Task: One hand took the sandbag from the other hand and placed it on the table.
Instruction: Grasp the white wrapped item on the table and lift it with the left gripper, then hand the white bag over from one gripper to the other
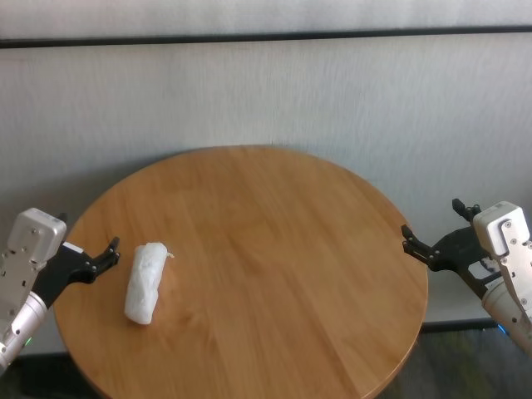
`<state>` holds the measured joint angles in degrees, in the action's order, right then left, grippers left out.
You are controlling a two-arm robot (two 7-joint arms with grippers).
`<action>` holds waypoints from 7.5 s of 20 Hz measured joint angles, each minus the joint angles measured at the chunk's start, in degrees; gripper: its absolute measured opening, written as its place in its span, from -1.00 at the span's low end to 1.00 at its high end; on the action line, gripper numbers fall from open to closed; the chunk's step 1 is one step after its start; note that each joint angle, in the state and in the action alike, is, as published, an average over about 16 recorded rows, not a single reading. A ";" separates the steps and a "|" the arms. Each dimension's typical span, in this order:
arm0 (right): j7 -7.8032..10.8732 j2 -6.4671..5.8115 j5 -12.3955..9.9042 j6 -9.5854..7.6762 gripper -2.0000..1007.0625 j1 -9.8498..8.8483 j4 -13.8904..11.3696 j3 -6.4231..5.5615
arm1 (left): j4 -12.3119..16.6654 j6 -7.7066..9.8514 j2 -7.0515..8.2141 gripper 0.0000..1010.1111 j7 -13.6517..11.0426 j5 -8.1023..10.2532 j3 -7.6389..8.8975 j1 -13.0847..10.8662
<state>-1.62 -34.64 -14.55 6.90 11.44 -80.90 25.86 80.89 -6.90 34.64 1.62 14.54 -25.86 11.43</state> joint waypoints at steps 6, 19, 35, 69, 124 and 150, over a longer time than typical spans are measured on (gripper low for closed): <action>0.00 0.00 0.00 0.00 0.99 0.00 0.00 0.00 | 0.04 0.03 0.01 0.98 -0.09 0.02 0.01 -0.01; 0.00 0.00 0.00 0.00 0.99 0.00 0.00 0.00 | 8.66 13.08 1.92 0.98 -6.57 10.85 3.71 -3.17; 0.00 0.00 0.00 0.00 0.99 0.00 0.00 0.00 | 16.26 35.91 -1.66 0.98 -2.57 15.50 3.85 -2.85; 0.00 0.00 0.00 0.00 0.99 0.00 0.00 0.00 | 5.81 43.58 -10.69 0.98 -0.45 9.74 2.58 3.78; 0.00 0.00 0.00 0.00 0.99 0.00 0.00 0.00 | 1.27 45.23 -13.31 0.26 -1.84 7.57 3.94 5.55; 0.00 0.00 0.00 0.00 0.99 0.00 0.00 0.00 | 1.30 45.17 -13.28 -0.13 -1.84 7.57 3.89 5.56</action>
<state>-1.62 -34.64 -14.55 6.90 11.44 -80.90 25.86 82.19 38.27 21.36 -0.22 22.12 -21.96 16.99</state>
